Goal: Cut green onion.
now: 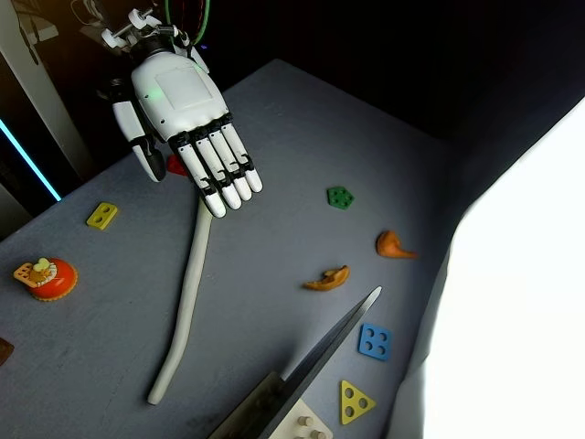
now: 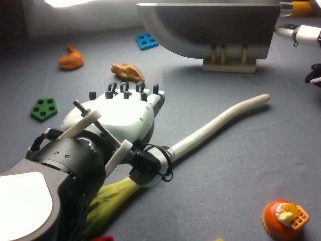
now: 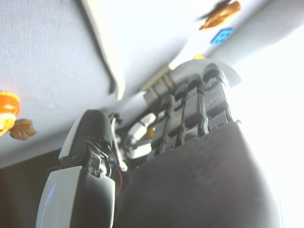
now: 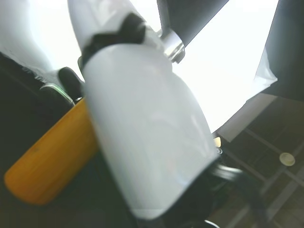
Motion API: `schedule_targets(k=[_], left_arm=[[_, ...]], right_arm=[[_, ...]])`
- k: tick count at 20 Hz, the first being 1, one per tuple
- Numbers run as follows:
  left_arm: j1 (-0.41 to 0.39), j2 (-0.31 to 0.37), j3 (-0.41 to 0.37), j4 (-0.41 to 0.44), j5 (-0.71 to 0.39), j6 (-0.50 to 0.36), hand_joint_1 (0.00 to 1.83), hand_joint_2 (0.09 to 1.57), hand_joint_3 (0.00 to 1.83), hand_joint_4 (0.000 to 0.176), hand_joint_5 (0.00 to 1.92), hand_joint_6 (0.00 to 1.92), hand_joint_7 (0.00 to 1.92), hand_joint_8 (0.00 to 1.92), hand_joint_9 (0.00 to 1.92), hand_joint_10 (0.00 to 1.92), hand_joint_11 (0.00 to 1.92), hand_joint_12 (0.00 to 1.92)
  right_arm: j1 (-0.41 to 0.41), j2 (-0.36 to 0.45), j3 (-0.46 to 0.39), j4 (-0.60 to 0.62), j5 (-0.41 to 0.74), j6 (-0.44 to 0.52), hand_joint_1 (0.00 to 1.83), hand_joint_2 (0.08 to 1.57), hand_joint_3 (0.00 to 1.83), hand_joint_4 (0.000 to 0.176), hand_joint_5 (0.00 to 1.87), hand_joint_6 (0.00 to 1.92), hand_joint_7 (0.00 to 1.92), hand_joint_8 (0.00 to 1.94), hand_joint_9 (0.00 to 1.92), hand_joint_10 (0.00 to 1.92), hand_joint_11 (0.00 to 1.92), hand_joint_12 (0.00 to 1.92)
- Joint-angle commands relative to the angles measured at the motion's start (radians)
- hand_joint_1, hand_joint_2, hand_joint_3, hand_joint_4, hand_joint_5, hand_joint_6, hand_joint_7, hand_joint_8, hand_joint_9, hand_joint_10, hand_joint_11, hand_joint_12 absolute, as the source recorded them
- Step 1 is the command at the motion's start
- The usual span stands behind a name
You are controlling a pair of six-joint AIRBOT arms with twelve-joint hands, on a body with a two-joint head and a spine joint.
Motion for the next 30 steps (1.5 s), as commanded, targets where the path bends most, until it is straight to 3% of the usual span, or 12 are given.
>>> schedule_targets(k=[1, 11, 16, 20, 21, 22, 23, 25, 26, 27, 29, 30], left_arm=[[-0.005, 0.004, -0.003, 0.086, 0.017, 0.004, 0.48, 1.42, 0.0, 0.0, 0.0, 0.0, 0.0, 0.0, 0.0, 0.0, 0.0, 0.0], [-0.046, -0.018, 0.009, 0.068, 0.014, 0.051, 0.48, 1.43, 0.0, 0.0, 0.0, 0.0, 0.0, 0.0, 0.0, 0.0, 0.0, 0.0], [-0.028, -0.011, -0.005, 0.083, 0.001, 0.048, 0.39, 1.44, 0.01, 0.0, 0.02, 0.01, 0.0, 0.0, 0.0, 0.0, 0.0, 0.0], [-0.037, -0.011, -0.019, 0.075, 0.002, 0.046, 0.38, 1.44, 0.0, 0.0, 0.01, 0.0, 0.0, 0.0, 0.0, 0.0, 0.0, 0.0], [-0.038, -0.01, -0.025, 0.073, 0.004, 0.046, 0.45, 1.42, 0.0, 0.0, 0.03, 0.01, 0.0, 0.0, 0.0, 0.0, 0.0, 0.0], [-0.038, -0.01, -0.029, 0.072, 0.009, 0.046, 0.45, 1.42, 0.0, 0.0, 0.03, 0.01, 0.0, 0.0, 0.0, 0.0, 0.0, 0.0], [-0.038, -0.01, -0.035, 0.071, 0.014, 0.046, 0.42, 1.43, 0.0, 0.0, 0.03, 0.01, 0.0, 0.0, 0.0, 0.0, 0.0, 0.0], [-0.041, -0.01, -0.047, 0.071, 0.023, 0.041, 0.45, 1.4, 0.0, 0.0, 0.02, 0.0, 0.0, 0.0, 0.0, 0.0, 0.0, 0.0], [-0.043, -0.01, -0.053, 0.071, 0.023, 0.041, 0.45, 1.37, 0.0, 0.0, 0.07, 0.01, 0.1, 0.01, 0.09, 0.02, 0.01, 0.01], [-0.049, -0.01, -0.066, 0.071, 0.026, 0.041, 0.44, 1.35, 0.0, 0.0, 0.17, 0.0, 0.26, 0.01, 0.25, 0.01, 0.0, 0.39], [-0.047, -0.014, -0.092, 0.095, 0.04, 0.041, 0.47, 1.32, 0.0, 0.0, 0.36, 0.04, 0.49, 0.03, 0.48, 0.05, 0.0, 0.94], [-0.041, -0.013, -0.101, 0.1, 0.04, 0.041, 0.45, 1.32, 0.0, 0.0, 0.54, 0.07, 0.71, 0.08, 0.69, 0.14, 0.11, 1.17]], right_arm=[[-0.002, 0.014, 0.009, 0.024, 0.119, 0.018, 0.71, 0.89, 0.0, 0.027, 0.0, 0.0, 0.0, 0.0, 0.0, 0.0, 0.0, 0.09], [0.005, 0.09, -0.085, -0.06, 0.12, 0.048, 0.66, 0.8, 0.0, 0.018, 0.0, 0.0, 0.0, 0.0, 0.0, 0.0, 0.0, 0.0], [0.035, 0.211, -0.249, -0.115, 0.104, 0.031, 0.62, 0.8, 0.0, 0.021, 0.0, 0.0, 0.0, 0.0, 0.0, 0.0, 0.0, 0.0], [0.108, 0.342, -0.429, -0.13, 0.006, -0.022, 0.26, 0.88, 0.02, 0.002, 0.0, 0.0, 0.03, 0.01, 0.02, 0.01, 0.02, 0.01], [0.135, 0.384, -0.491, -0.136, -0.024, -0.057, 0.1, 1.04, 0.0, 0.014, 0.11, 0.0, 0.15, 0.01, 0.12, 0.03, 0.01, 0.46], [0.15, 0.412, -0.533, -0.137, -0.043, -0.077, 0.1, 1.04, 0.0, 0.014, 0.11, 0.0, 0.15, 0.01, 0.12, 0.03, 0.01, 0.46], [0.167, 0.451, -0.587, -0.146, -0.059, -0.096, 0.05, 1.09, 0.0, 0.018, 0.29, 0.05, 0.38, 0.06, 0.31, 0.1, 0.0, 1.09], [0.217, 0.549, -0.726, -0.163, -0.113, -0.141, 0.02, 1.12, 0.0, 0.0, 0.45, 0.09, 0.6, 0.06, 0.51, 0.22, 0.0, 1.39], [0.231, 0.583, -0.77, -0.165, -0.13, -0.148, 0.03, 1.14, 0.0, 0.0, 0.6, 0.15, 0.74, 0.1, 0.55, 0.5, 0.04, 1.51], [0.246, 0.636, -0.839, -0.165, -0.148, -0.164, 0.06, 1.16, 0.0, 0.0, 0.72, 0.23, 0.84, 0.16, 0.58, 0.83, 0.14, 1.64], [0.262, 0.724, -0.951, -0.165, -0.186, -0.18, 0.08, 1.2, 0.0, 0.0, 0.82, 0.5, 0.89, 0.44, 0.6, 1.13, 0.28, 1.78], [0.27, 0.762, -1.006, -0.165, -0.214, -0.195, 0.09, 1.21, 0.0, 0.0, 0.86, 0.66, 0.86, 0.85, 0.61, 1.31, 0.34, 1.89]])
